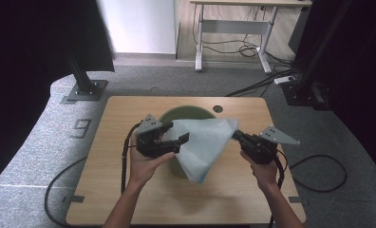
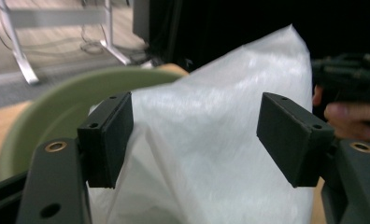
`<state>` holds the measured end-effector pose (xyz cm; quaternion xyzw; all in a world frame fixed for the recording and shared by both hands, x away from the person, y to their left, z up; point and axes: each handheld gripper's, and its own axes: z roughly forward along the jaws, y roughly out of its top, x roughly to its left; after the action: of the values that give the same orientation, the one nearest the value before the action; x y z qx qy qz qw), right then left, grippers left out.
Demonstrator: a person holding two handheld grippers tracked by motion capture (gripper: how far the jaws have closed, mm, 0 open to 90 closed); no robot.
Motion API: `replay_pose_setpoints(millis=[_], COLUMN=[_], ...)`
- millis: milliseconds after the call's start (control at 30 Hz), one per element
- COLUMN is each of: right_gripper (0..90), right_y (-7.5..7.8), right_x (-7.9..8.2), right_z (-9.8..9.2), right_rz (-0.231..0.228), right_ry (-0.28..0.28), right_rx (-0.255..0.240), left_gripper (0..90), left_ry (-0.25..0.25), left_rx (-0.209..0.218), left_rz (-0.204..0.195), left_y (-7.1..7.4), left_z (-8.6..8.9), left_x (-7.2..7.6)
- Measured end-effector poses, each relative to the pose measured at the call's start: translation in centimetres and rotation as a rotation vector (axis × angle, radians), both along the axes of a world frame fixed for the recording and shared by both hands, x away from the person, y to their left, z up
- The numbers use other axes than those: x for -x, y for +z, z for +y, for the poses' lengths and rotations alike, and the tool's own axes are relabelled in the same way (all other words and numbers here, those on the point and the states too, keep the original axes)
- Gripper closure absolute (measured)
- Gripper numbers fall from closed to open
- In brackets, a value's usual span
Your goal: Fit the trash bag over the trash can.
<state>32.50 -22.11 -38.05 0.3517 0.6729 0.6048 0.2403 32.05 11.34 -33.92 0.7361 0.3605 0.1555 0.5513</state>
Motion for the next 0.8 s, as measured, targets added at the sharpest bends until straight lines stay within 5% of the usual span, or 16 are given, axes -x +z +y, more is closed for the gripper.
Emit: replay_pose_setpoints(millis=[200, 800], right_gripper=[87.6, 87.3], right_y=[-0.1, 0.2], right_x=[-0.1, 0.6], right_z=[0.3, 2.6], right_rz=[0.003, -0.018], right_ry=[0.003, 0.065], right_rx=[0.018, 0.024], left_gripper=[28.6, 23.0], left_ry=[0.009, -0.061], left_rx=[0.009, -0.065], left_rz=[-0.023, 0.065], left_y=[0.7, -1.7], left_z=[0.2, -5.0], left_x=[0.7, -0.8])
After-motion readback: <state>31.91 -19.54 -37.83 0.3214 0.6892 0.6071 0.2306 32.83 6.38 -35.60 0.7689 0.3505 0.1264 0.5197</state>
